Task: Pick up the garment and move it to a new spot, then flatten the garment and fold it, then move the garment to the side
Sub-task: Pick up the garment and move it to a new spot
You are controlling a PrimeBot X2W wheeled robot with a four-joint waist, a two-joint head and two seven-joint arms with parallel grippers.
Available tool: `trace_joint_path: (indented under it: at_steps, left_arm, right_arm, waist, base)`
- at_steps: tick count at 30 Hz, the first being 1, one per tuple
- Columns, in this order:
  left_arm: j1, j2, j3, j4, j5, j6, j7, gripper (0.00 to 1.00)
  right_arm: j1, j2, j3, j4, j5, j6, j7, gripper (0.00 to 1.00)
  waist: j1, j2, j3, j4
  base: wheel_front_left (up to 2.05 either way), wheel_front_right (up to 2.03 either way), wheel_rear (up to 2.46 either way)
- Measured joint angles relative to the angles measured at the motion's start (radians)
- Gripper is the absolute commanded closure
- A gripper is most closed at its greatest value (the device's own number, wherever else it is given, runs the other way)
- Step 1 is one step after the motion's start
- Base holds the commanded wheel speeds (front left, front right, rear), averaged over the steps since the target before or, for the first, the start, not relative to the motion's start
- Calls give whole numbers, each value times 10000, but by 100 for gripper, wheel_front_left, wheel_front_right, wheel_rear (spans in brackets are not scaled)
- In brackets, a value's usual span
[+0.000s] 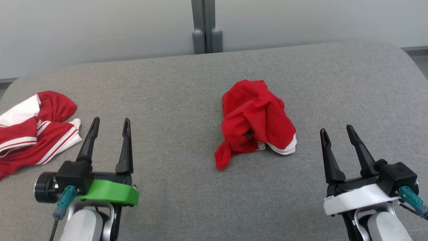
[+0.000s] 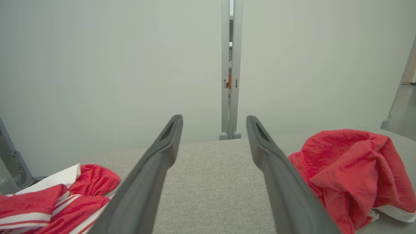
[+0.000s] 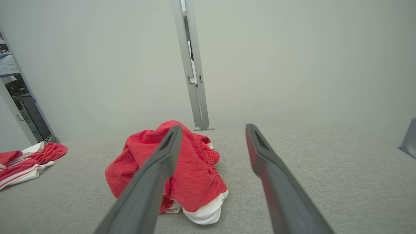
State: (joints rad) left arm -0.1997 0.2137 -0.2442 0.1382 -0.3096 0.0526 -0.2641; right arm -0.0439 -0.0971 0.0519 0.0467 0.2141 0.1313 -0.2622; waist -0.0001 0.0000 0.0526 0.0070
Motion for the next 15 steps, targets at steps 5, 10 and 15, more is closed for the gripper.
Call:
trace_joint_path:
  at_steps: [5, 10, 15]
  left_arm:
    - [721, 12, 374, -167, 54, -59, 0, 0]
    - [1276, 171, 736, -353, 86, -238, 0, 0]
    - [1621, 194, 1116, -579, 100, -370, 0, 0]
  right_arm:
    - [204, 33, -27, 21, -40, -2, 54, 0]
    - [387, 84, -44, -6, -67, 0, 107, 0]
    - [427, 100, -94, -46, -100, -2, 142, 0]
  waist:
    - [0, 0, -291, 295]
    - [0, 0, -553, 541]
    - [0, 0, -704, 737]
  base:
    - [0, 0, 0]
    - [0, 0, 0]
    - [0, 0, 0]
